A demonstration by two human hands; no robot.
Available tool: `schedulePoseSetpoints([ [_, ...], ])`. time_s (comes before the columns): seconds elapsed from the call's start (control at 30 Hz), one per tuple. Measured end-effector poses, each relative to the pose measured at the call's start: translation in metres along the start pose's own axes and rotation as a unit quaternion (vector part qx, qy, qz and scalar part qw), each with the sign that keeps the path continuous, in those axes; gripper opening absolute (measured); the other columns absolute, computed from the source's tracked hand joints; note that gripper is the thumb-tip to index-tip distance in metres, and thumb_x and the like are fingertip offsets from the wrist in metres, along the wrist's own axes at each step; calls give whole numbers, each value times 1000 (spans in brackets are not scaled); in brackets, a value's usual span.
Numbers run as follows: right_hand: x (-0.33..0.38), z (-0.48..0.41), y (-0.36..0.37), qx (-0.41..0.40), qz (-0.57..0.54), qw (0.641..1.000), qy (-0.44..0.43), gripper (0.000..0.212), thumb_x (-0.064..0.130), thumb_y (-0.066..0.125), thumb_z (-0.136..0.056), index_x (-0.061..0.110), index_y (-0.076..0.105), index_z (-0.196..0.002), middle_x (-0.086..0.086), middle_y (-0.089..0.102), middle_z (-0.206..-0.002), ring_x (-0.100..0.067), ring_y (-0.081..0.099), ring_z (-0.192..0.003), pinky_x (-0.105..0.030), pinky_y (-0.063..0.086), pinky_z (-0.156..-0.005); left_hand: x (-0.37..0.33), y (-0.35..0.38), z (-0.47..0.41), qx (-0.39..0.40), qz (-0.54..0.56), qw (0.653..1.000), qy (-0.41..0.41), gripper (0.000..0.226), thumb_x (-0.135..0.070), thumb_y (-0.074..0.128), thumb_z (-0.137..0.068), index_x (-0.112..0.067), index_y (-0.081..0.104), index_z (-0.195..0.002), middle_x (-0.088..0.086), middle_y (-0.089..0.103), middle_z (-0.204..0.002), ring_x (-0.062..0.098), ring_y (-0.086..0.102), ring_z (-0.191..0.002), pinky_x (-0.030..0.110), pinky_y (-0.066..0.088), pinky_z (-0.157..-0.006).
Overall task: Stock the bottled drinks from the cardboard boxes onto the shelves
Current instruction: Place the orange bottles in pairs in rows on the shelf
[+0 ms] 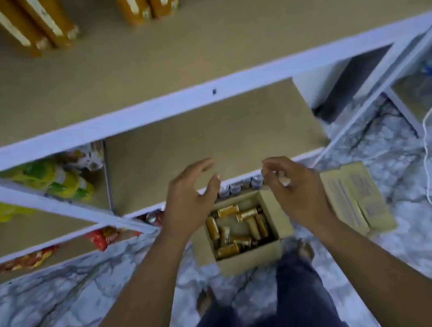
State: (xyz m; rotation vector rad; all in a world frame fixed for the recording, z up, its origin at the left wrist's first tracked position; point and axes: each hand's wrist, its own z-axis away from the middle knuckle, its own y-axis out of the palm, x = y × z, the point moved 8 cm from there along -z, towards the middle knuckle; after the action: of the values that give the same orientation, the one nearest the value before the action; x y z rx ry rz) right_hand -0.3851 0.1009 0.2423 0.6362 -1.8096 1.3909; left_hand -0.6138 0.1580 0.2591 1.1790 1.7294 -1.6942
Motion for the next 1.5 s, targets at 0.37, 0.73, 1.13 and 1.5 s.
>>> schedulePoseSetpoints([
  [0.37, -174, 92, 114, 171, 39, 966, 190, 20, 28, 63, -99, 19, 73, -113, 12, 70, -92, 10, 60, -82, 2, 41, -77, 211, 115, 124, 101, 66, 952, -281, 22, -27, 68, -98, -38, 64, -116, -18, 73, -97, 6, 68, -98, 35, 55, -95],
  [0.73, -460, 126, 296, 221, 68, 948, 221, 20, 33, 64, -97, 26, 73, -114, 12, 74, -108, -1, 67, -104, -27, 54, -95, 465, 352, 197, 166, 34, 920, -353, 29, -29, 69, -97, -24, 67, -125, -9, 70, -102, -5, 65, -92, 4, 45, -77],
  [1.13, -610, 64, 438, 209, 45, 961, 177, 48, 35, 61, -101, 25, 50, -146, 11, 61, -130, -3, 60, -109, -16, 53, -86, 632, 454, 135, 151, -44, 938, -310, 54, -34, 64, -99, -31, 45, -150, -2, 55, -147, 15, 49, -137, 29, 45, -101],
  [1.5, -659, 69, 453, 211, 53, 954, 205, 67, 26, 61, -101, 31, 29, -159, 5, 12, -169, -17, 24, -151, -33, 34, -112, 662, 482, 144, 156, -65, 932, -320, 79, -39, 78, -87, -38, 36, -155, -3, 50, -151, 23, 43, -143, 48, 49, -108],
])
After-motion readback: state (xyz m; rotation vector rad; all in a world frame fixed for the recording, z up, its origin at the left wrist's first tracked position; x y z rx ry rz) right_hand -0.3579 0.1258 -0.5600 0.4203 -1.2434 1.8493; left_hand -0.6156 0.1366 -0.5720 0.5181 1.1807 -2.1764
